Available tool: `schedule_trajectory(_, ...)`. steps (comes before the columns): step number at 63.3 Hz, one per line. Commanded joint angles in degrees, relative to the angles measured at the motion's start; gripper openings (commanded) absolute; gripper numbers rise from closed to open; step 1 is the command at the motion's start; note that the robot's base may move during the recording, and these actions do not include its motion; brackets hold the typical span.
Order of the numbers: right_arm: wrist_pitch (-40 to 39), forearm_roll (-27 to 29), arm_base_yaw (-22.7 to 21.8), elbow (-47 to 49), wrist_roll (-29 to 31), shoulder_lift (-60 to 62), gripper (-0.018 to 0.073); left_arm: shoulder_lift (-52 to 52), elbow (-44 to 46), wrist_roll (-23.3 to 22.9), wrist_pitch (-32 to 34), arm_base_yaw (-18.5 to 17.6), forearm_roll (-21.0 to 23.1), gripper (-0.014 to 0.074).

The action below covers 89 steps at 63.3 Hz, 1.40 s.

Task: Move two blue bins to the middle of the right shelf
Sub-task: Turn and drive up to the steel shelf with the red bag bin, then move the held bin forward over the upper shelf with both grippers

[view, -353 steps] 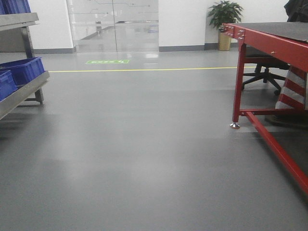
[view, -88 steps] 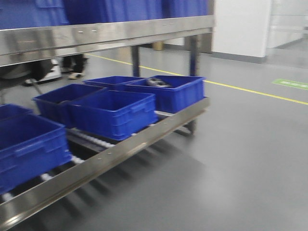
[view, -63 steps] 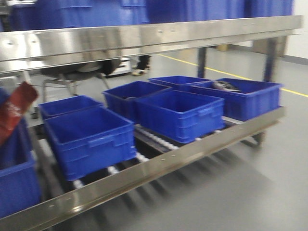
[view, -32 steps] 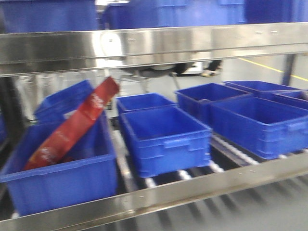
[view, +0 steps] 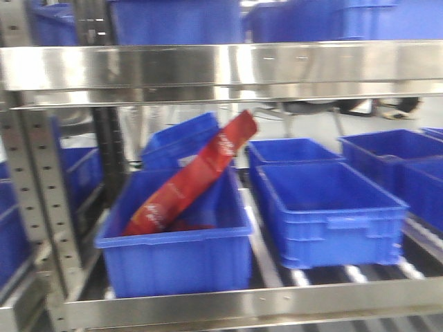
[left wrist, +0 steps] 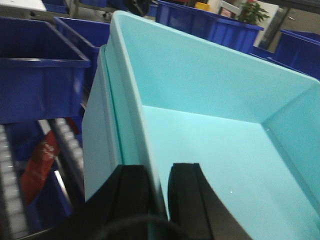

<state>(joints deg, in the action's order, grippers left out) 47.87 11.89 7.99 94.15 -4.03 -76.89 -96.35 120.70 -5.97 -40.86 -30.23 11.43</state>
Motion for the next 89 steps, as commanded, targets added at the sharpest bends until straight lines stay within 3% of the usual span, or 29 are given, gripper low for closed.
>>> schedule_trajectory(1, -6.48, 5.15, 0.67, 1.07, 0.68, 0.88, -0.0154, 1.07, 1.01, -0.15, 2.89, -1.41, 5.76, -0.0111)
schedule_trajectory(89, -6.48, 5.15, 0.67, 1.07, 0.68, 0.88, -0.0154, 1.07, 1.01, -0.15, 2.89, -1.41, 5.76, -0.0111)
